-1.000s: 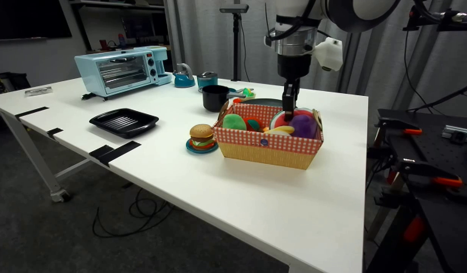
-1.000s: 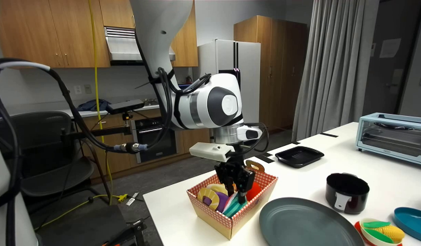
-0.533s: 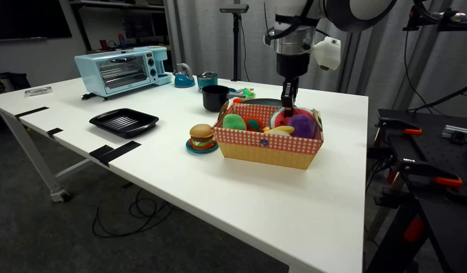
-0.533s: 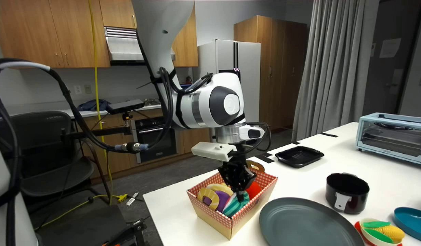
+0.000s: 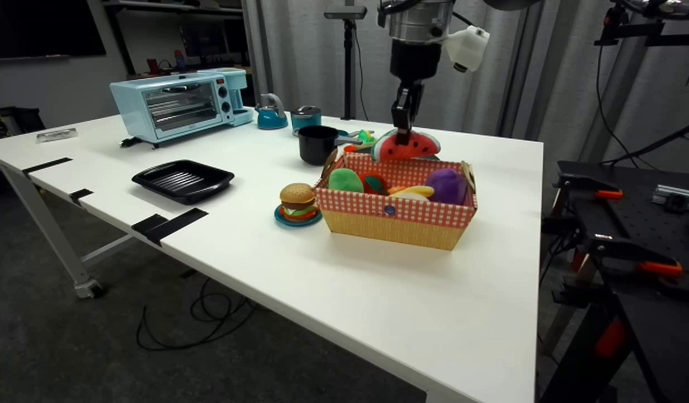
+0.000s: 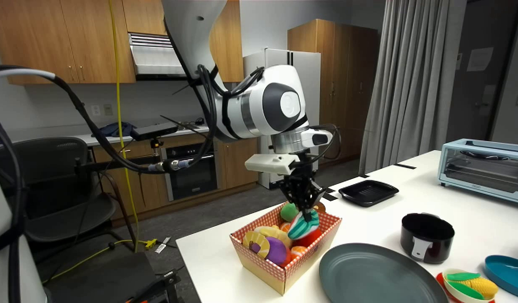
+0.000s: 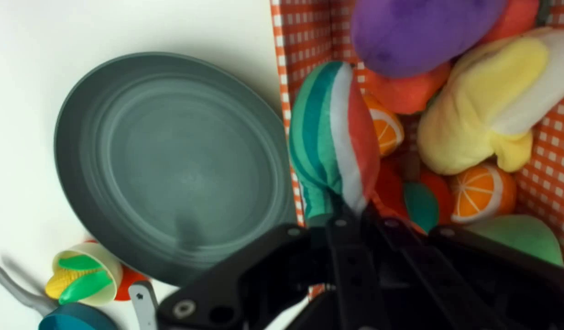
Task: Take the green object on the plate and put it in the basket, then take the melon, the purple object and the red object from the basket and put them on the plate
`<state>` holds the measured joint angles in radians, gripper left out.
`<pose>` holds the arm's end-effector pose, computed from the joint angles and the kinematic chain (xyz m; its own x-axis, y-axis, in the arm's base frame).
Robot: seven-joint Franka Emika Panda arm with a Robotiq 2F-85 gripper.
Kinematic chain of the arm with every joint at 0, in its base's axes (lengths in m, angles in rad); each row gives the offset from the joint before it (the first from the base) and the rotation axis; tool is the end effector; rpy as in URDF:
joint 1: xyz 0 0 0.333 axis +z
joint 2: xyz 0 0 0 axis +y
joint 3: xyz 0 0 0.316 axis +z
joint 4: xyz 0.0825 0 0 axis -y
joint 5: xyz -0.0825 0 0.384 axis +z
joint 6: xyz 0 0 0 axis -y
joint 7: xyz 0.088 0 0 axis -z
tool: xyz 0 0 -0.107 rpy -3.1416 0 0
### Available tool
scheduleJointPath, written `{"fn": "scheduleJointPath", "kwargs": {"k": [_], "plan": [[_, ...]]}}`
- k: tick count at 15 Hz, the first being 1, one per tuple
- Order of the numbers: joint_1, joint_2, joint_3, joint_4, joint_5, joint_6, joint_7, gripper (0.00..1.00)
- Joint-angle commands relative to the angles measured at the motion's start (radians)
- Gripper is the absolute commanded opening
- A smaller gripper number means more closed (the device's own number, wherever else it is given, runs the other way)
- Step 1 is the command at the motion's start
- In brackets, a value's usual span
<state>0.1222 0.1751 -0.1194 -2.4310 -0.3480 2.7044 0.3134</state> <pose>0.4995 0.0122 0.2431 0.9925 0.0112 0.1217 -0.0090 -0.9864 0.1643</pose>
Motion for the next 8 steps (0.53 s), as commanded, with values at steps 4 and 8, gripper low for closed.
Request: {"fn": "scheduleJointPath", "kwargs": {"k": [4,8], "plan": [[-0.03,-0.023,-0.031,0.051,-0.1,0.022,0.069,0.02],[-0.044,0.009,-0.082,0.074,-0.232,0.08,0.132,0.02]]}}
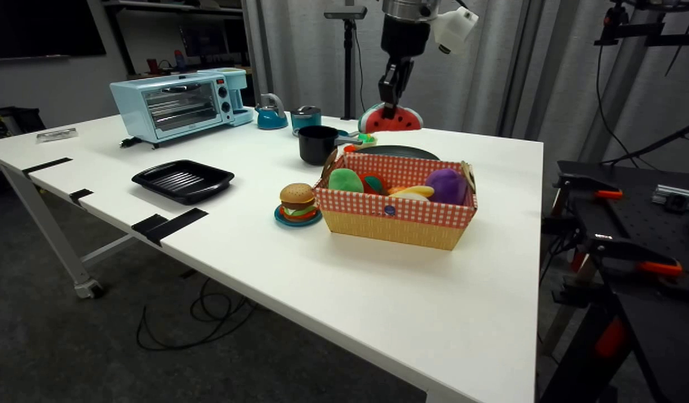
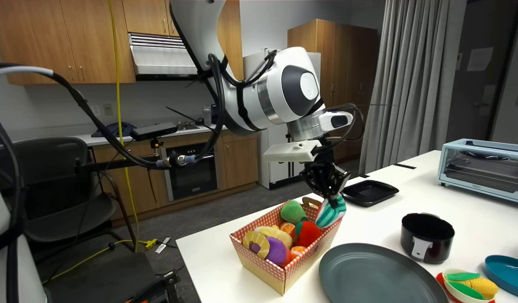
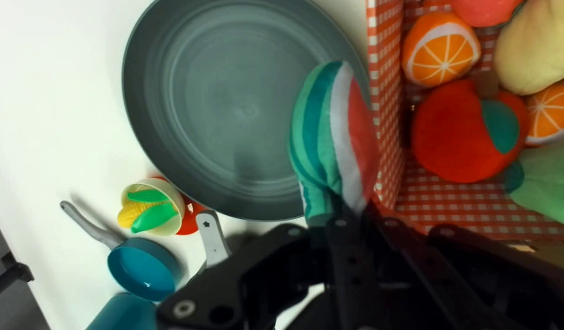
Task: Take the green object on the plate and put it in the basket, then take the melon, the purple object and the red object from the basket and put them on the plate
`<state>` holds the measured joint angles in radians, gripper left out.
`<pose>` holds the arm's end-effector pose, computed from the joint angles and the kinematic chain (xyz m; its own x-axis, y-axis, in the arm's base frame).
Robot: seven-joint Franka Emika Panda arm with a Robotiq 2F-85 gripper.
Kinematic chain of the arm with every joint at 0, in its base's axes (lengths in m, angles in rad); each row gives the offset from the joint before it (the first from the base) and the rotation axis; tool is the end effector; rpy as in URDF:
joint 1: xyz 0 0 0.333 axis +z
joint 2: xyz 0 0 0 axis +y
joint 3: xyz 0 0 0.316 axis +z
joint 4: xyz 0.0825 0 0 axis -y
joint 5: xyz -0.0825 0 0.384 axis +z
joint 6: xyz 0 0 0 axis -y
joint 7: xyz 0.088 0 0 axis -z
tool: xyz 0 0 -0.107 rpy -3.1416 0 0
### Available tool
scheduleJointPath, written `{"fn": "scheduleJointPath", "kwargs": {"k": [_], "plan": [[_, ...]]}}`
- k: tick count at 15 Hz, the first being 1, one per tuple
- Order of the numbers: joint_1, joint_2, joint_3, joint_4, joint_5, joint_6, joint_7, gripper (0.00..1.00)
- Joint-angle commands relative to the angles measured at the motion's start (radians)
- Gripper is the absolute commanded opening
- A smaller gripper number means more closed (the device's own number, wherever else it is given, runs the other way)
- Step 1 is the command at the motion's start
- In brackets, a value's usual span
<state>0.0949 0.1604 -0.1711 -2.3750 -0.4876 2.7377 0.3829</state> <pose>0.5224 -0.0221 0.2742 0.9732 0.0038 0.2297 -0.0486 -0.9738 0.2220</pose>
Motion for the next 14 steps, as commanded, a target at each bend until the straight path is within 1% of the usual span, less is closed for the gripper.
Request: {"fn": "scheduleJointPath", "kwargs": {"k": [1,3,6,7,8,9,12,14], "plan": [[-0.02,0.033,-0.047,0.023,-0.124,0.063,0.079,0.02],[-0.012,0.06,-0.096,0.036,-0.19,0.094,0.122,0.02],[-0.007,0.102,-0.145,0.058,-0.243,0.12,0.17,0.02],[-0.008,0.115,-0.153,0.062,-0.241,0.125,0.172,0.32],[-0.006,0.125,-0.162,0.065,-0.241,0.13,0.177,0.33],[-0.005,0.133,-0.168,0.068,-0.237,0.134,0.173,0.38],[-0.004,0.148,-0.171,0.068,-0.225,0.134,0.16,0.63],[0.004,0.141,-0.169,0.061,-0.225,0.13,0.16,0.77]]}}
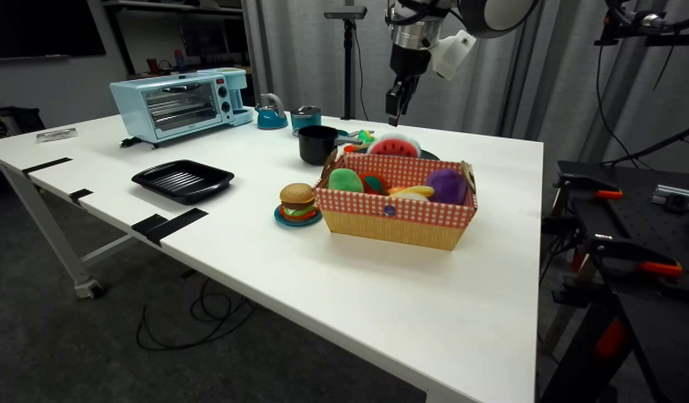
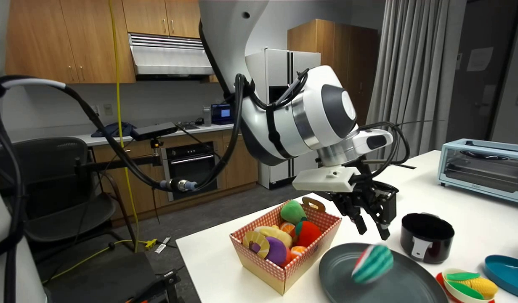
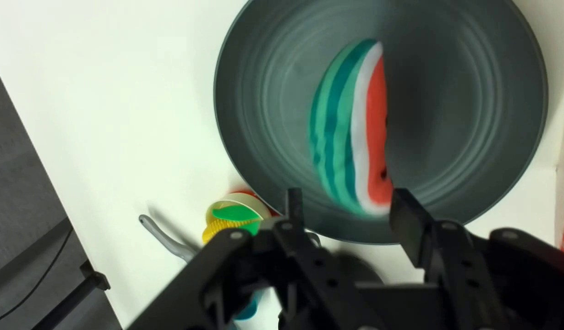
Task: Take the green object on the plate and put it in the basket, then take the melon, the purple object and the red object from the basket and put them on the plate
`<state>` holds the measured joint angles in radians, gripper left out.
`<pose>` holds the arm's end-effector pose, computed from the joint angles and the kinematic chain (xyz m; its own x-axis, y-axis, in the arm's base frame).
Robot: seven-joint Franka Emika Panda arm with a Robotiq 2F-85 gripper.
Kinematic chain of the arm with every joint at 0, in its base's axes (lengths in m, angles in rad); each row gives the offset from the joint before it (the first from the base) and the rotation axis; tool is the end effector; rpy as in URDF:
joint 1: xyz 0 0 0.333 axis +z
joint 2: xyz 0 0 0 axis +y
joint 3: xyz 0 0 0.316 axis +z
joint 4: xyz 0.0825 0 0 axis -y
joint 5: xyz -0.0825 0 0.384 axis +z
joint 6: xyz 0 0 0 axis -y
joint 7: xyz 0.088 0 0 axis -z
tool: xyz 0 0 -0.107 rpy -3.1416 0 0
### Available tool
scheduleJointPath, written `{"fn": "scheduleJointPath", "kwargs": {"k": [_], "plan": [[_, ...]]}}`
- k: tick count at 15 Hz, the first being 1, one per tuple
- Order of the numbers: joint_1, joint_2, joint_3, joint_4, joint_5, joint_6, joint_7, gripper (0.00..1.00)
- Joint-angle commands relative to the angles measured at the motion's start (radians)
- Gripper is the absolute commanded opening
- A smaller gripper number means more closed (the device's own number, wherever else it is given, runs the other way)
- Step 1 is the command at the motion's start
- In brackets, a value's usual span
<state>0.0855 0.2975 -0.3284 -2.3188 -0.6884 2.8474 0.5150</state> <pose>0.5282 -0.0980 0.2353 0.9645 -0.0464 0.2602 -0.1291 -0.9418 0.3105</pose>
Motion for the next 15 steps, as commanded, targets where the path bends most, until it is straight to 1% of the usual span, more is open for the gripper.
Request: {"fn": "scheduleJointPath", "kwargs": {"k": [1,3,12,15], "plan": [[0.014,-0.002,-0.007,-0.002,-0.019,0.02,0.021,0.85],[0.018,-0.016,0.0,-0.012,-0.016,0.016,0.014,0.99],[0.034,-0.097,0.069,-0.082,0.044,-0.075,-0.009,1.0],[0.028,-0.146,0.118,-0.111,0.082,-0.172,-0.022,1.0]]}}
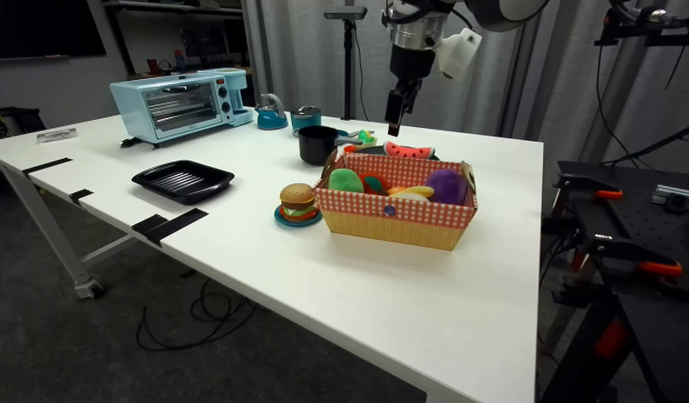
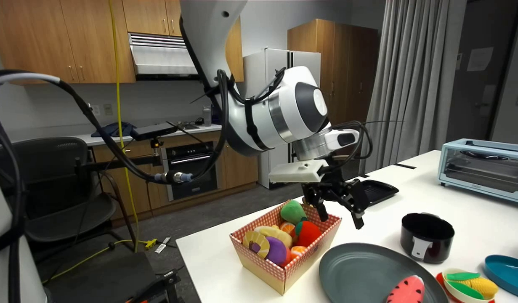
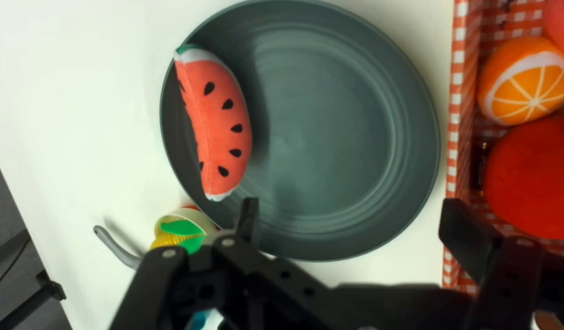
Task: Take the green object on the plate and put it in the basket, then take the melon, the purple object and the red object from the basket and put them on the plate
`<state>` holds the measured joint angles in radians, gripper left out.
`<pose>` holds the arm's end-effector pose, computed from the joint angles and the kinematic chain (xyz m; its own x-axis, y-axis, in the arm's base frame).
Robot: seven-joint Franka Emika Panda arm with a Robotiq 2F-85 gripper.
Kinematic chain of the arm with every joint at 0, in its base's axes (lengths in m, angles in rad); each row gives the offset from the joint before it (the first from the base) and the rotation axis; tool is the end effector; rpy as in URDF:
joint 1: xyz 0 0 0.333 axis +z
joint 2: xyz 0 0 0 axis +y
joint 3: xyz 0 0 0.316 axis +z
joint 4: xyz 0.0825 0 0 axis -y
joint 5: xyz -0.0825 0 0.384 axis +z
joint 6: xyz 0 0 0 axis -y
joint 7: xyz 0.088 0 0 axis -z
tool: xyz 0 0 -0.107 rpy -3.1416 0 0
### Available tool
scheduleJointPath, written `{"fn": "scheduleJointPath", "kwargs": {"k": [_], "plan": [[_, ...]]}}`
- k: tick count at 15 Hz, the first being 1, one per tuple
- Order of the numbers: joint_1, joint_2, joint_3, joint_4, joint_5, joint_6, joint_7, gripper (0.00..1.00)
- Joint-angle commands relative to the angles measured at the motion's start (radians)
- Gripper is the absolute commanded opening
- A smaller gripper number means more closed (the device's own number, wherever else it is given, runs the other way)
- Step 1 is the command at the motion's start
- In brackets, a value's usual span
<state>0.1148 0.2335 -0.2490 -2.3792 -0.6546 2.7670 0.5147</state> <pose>0.5132 -0.0451 0.2370 0.9795 -0.0105 0.2011 -0.0707 -0.9529 0.2948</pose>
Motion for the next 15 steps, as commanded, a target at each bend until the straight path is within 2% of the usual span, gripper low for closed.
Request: {"fn": "scheduleJointPath", "kwargs": {"k": [1,7,11,15], "plan": [[-0.003,-0.1,0.057,-0.06,0.063,-0.133,-0.023,1.0],[-0.013,-0.203,0.178,-0.104,0.221,-0.328,-0.063,1.0],[-0.019,-0.214,0.231,-0.111,0.332,-0.371,-0.094,1.0],[-0.023,-0.202,0.252,-0.12,0.434,-0.379,-0.118,1.0]]}}
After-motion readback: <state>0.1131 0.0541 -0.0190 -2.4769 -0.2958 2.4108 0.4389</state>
